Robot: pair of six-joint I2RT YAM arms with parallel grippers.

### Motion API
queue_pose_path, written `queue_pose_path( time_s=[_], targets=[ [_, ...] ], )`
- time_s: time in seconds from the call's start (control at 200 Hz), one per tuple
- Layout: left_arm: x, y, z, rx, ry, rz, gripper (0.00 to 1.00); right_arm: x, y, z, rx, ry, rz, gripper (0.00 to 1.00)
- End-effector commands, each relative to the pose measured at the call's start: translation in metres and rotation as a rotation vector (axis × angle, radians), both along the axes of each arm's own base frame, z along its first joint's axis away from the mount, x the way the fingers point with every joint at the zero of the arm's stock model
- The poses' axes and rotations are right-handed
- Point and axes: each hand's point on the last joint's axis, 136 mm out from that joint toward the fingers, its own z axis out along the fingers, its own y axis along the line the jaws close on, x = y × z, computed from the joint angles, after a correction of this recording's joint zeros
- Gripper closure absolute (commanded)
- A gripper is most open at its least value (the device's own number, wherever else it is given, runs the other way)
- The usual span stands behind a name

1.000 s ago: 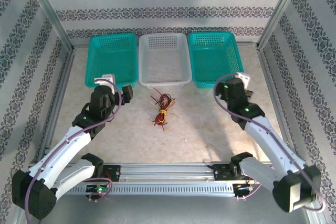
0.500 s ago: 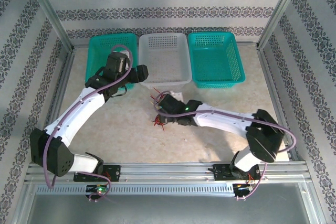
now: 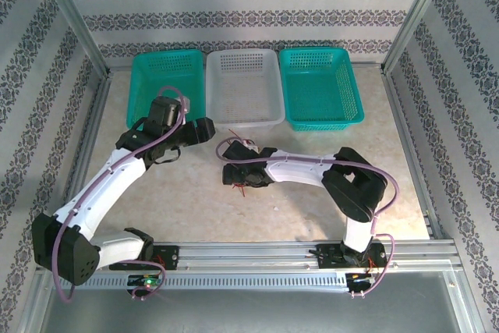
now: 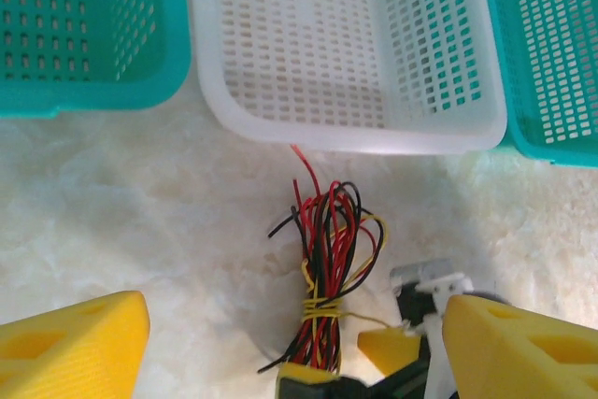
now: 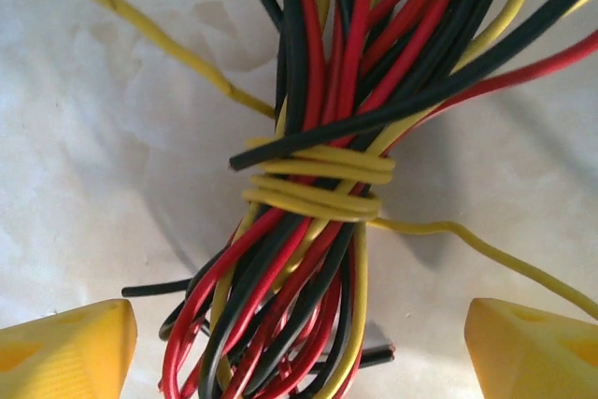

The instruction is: Untangle the cables

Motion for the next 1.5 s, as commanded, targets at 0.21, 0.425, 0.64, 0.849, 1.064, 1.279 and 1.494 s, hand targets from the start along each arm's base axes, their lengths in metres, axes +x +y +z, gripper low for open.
queue_pose_path(
  time_s=[0.21, 0.425, 0.64, 0.849, 1.064, 1.279, 1.494],
  targets=[
    [-0.007, 0.001, -0.011, -0.020, 0.061, 0.012, 0.21, 0.018, 0.001, -0.016, -0.059, 0.027, 0.016, 0.51],
    [0.000, 0.006, -0.002, -0.024, 0.074, 0.016, 0.14, 0.018, -0.018, 0.000, -0.140, -0.058, 0.138, 0.81],
    [0.018, 0.024, 0.057, -0.170, 0.010, -0.053, 0.01, 0.006, -0.028, 0.076, -0.128, -0.275, 0.461, 0.86],
    [-0.013, -0.055, 0.074, -0.205, -0.004, -0.383, 0.01, -0.011, -0.025, 0.152, -0.031, -0.438, 0.636, 0.86],
    [-0.025, -0.087, 0.056, -0.289, 0.043, -0.418, 0.01, -0.022, -0.009, 0.198, 0.025, -0.522, 0.693, 0.85],
    [-0.029, -0.096, 0.049, -0.339, 0.078, -0.441, 0.01, -0.031, 0.006, 0.216, 0.019, -0.567, 0.749, 0.85],
    [-0.029, -0.096, 0.037, -0.417, 0.122, -0.397, 0.01, -0.032, 0.009, 0.221, 0.006, -0.592, 0.761, 0.85]
  ],
)
